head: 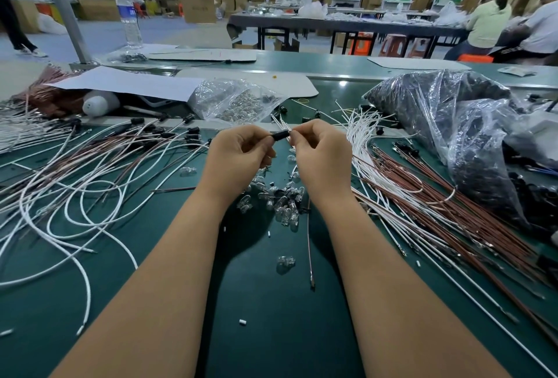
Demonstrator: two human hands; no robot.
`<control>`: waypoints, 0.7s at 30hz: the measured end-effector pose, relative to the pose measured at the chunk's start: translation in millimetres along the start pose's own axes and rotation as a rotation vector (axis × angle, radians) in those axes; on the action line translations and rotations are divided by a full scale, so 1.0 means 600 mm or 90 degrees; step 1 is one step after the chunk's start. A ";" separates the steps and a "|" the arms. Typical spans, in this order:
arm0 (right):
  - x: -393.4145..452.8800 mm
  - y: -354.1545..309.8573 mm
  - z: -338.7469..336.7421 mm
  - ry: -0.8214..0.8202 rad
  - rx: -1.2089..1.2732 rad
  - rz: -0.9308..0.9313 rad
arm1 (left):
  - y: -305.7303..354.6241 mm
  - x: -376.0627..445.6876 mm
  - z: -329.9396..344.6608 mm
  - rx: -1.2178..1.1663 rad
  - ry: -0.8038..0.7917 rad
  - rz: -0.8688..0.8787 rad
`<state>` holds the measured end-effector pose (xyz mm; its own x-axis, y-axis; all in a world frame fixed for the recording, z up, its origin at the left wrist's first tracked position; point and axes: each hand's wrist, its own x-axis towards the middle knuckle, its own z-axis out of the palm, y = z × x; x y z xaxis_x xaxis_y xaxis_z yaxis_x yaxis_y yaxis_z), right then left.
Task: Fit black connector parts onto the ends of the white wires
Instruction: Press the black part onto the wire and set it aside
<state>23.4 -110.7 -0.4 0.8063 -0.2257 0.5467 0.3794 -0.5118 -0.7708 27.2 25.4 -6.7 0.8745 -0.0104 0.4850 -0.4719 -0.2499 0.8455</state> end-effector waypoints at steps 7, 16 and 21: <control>-0.011 -0.006 0.003 -0.009 -0.043 -0.078 | 0.003 0.000 0.000 0.050 0.017 -0.021; -0.004 0.001 0.002 -0.001 -0.001 -0.049 | 0.009 0.006 -0.005 0.008 -0.056 -0.055; -0.004 0.000 0.004 -0.046 -0.042 -0.036 | -0.001 0.011 -0.025 -0.002 -0.033 -0.079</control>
<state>22.7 -108.2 -2.4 0.8160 -0.1354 0.5620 0.3964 -0.5765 -0.7145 31.3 40.1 -0.6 0.9311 -0.0300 0.3637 -0.3593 -0.2490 0.8994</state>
